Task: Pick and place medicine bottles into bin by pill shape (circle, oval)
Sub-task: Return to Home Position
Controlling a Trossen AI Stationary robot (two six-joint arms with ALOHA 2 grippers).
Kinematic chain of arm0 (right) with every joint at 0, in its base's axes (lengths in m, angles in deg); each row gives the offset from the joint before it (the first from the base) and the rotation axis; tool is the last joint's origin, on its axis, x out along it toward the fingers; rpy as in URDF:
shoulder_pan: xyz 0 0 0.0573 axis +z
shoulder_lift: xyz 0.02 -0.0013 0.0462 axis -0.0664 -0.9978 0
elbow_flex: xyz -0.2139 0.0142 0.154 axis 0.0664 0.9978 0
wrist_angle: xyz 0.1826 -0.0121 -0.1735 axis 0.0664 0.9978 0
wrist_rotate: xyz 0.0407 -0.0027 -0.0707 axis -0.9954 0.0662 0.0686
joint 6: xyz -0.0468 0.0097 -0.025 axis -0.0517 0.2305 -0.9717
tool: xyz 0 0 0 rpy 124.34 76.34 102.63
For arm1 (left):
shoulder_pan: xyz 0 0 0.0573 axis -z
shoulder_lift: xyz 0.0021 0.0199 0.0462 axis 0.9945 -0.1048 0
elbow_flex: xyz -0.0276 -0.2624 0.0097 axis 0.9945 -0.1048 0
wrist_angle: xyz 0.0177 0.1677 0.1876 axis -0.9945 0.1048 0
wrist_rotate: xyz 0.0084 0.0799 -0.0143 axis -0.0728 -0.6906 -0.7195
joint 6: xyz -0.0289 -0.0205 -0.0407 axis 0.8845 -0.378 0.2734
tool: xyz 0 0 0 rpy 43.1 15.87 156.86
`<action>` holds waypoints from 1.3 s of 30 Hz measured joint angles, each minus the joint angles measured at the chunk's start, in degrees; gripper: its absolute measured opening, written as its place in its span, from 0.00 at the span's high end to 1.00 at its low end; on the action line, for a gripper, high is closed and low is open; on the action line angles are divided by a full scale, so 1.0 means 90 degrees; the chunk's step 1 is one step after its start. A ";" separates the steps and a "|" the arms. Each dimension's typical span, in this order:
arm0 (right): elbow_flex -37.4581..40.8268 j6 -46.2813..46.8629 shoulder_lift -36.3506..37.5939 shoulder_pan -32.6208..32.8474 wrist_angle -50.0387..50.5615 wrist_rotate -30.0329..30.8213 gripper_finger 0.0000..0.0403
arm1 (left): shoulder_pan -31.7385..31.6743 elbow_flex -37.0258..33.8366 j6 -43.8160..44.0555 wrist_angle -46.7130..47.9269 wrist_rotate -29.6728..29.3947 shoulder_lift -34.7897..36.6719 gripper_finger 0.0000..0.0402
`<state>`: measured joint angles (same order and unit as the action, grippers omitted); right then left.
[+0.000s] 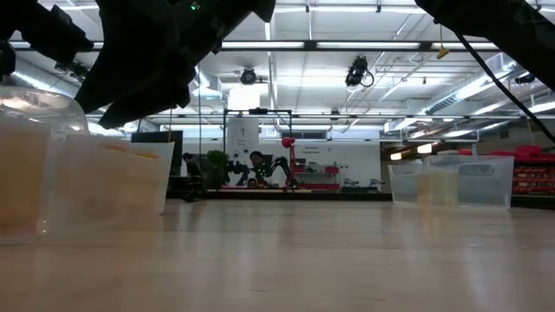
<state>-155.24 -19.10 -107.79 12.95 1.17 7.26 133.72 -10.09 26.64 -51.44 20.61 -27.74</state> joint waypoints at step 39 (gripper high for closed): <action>0.8821 0.0524 0.7452 -0.0790 -0.4285 0.1897 0.33 | -0.3968 -0.1984 -0.2113 -0.4090 0.4143 0.0750 0.99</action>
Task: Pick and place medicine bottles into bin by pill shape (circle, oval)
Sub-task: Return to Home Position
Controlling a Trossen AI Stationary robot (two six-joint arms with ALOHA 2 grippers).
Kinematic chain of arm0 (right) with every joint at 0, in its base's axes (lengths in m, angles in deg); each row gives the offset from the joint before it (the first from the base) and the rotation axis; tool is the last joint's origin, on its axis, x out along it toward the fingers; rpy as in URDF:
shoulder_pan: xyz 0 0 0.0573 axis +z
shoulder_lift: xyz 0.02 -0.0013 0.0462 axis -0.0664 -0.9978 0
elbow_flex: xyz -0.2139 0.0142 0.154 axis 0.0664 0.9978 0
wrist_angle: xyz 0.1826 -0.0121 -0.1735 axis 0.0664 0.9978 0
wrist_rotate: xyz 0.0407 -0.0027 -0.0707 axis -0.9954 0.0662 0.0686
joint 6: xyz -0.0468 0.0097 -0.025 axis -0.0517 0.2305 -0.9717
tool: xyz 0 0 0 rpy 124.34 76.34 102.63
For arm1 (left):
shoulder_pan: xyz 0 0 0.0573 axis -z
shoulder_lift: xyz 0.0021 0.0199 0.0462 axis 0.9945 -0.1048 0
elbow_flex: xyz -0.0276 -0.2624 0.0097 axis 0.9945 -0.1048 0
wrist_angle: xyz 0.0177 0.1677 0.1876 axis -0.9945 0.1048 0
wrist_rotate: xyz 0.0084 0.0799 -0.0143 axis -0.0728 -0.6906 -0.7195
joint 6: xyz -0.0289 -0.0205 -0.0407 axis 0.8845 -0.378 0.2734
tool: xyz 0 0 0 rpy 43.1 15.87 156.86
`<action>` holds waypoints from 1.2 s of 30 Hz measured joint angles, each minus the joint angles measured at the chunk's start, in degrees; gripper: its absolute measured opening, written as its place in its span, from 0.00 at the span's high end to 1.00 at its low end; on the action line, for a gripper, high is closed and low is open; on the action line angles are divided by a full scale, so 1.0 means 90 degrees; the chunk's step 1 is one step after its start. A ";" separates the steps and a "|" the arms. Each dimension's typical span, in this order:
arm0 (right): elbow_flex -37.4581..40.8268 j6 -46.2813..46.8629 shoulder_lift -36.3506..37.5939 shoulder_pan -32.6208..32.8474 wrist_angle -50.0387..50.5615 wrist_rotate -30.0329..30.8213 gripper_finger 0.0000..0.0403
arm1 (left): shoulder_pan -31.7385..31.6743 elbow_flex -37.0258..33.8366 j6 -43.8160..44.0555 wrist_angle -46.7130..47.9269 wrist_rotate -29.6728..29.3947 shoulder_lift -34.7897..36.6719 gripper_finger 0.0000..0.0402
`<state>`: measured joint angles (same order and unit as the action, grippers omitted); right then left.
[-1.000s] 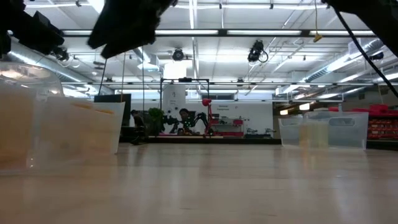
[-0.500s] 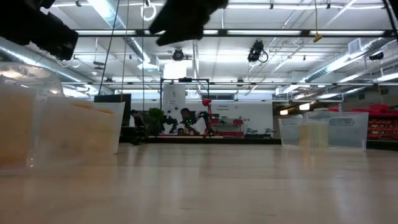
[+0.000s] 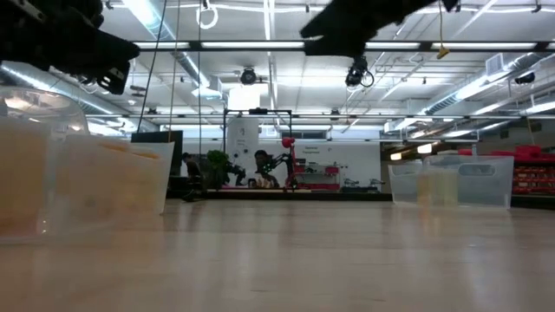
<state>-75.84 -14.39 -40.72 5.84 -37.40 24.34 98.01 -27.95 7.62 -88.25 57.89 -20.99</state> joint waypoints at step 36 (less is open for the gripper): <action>0.5227 0.0715 0.5696 -0.2179 -0.1220 -0.1569 0.51 | -0.1620 -0.0886 0.0076 -0.1489 0.2100 0.0000 0.95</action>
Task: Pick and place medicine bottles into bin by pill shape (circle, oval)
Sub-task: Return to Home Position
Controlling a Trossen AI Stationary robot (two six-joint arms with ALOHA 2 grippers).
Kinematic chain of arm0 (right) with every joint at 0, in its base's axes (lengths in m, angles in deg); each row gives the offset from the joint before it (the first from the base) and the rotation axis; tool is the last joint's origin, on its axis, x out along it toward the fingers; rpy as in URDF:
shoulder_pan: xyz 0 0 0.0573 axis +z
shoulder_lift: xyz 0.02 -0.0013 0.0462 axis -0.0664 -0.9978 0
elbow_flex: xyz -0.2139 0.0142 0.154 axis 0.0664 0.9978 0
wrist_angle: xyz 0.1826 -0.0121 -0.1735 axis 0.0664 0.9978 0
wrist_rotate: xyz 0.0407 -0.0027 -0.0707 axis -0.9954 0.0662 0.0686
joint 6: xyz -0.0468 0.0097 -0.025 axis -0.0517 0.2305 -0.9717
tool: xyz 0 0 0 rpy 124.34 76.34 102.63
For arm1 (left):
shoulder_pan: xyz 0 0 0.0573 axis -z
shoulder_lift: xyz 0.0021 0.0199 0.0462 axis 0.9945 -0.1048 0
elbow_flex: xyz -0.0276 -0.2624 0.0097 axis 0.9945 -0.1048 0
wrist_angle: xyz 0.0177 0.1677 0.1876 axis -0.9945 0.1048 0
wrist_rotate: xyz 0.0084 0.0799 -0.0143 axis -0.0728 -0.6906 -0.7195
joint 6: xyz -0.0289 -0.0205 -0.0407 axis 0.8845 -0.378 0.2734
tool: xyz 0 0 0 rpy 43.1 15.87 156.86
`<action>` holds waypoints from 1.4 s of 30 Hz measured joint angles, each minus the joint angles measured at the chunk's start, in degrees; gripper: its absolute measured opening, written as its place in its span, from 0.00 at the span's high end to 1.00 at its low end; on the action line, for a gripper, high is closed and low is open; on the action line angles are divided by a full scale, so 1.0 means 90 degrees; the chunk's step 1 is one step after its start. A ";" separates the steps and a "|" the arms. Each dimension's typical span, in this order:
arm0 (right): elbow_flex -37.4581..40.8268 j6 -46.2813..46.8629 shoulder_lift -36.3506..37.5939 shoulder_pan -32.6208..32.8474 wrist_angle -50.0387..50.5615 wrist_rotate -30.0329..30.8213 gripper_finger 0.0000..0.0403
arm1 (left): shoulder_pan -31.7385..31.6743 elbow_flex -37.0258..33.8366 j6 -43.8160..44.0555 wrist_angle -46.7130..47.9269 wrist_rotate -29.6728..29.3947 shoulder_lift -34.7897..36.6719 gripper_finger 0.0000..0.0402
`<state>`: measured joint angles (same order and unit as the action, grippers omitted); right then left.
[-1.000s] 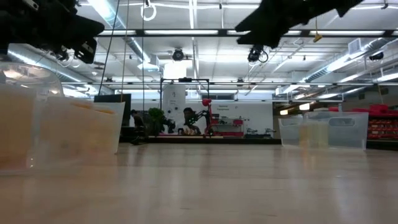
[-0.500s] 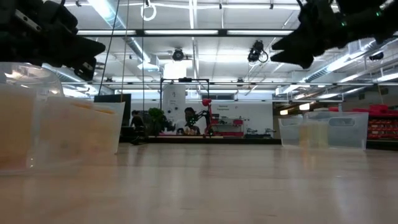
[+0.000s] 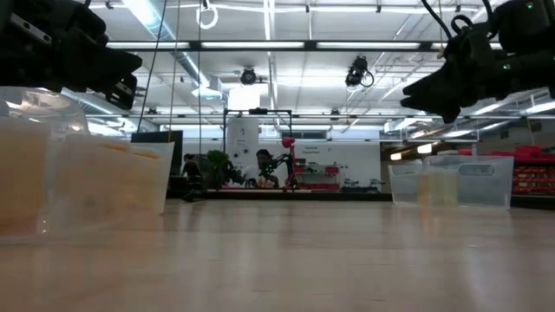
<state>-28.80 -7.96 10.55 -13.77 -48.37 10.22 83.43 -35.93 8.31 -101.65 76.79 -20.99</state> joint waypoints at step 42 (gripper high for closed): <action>0.0664 0.0208 0.1002 -0.0159 -0.0030 0.0357 0.66 | 0.0002 -0.0007 0.0172 0.0061 -0.0029 -0.0015 0.91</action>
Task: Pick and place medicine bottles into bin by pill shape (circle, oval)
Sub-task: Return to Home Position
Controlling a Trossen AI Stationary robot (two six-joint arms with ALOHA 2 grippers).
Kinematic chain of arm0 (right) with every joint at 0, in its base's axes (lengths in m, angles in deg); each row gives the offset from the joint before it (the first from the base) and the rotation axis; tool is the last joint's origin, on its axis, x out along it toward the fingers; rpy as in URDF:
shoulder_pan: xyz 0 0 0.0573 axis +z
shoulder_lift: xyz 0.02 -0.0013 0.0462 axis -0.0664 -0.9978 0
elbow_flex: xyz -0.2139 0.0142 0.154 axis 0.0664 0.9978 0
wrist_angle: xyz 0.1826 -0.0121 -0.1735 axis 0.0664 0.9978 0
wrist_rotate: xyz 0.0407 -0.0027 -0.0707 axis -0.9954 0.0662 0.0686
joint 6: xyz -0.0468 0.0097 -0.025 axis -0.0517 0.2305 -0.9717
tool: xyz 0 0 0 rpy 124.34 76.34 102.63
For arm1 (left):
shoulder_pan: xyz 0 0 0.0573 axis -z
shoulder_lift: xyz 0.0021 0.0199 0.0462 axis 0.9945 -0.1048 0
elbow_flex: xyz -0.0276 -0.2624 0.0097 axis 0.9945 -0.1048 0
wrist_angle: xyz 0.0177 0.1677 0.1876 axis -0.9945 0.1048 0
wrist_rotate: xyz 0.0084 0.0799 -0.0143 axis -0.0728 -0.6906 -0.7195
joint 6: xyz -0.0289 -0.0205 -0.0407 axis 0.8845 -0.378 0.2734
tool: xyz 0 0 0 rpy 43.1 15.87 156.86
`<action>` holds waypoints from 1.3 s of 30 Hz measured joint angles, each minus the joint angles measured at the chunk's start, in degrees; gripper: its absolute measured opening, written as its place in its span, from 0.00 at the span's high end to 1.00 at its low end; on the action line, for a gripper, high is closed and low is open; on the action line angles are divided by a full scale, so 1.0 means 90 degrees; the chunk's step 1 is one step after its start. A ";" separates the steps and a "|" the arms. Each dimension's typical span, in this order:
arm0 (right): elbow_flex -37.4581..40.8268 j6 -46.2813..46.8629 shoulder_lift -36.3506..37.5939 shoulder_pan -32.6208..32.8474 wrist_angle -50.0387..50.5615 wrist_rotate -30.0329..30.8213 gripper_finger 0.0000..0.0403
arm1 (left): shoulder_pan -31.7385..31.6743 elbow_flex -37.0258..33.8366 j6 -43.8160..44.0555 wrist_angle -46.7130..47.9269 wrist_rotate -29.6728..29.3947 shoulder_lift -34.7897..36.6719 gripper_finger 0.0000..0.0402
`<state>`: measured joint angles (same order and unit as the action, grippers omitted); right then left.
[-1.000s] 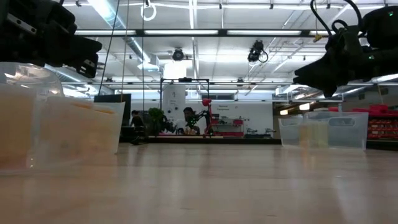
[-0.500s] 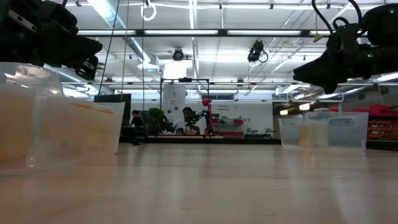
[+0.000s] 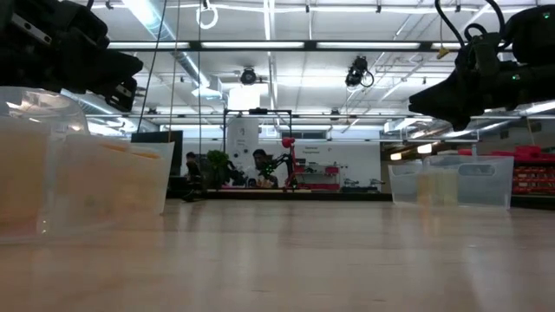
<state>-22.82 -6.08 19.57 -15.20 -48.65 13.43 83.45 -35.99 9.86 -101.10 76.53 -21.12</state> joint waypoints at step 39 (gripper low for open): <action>-0.0007 -0.0003 0.0000 0.0000 0.0000 0.0002 0.66 | 0.0002 -0.0002 0.0002 -0.0003 0.0000 0.0000 0.92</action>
<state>-22.89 -6.11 19.57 -15.20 -48.65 13.45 83.47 -36.01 9.88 -101.13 76.53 -21.12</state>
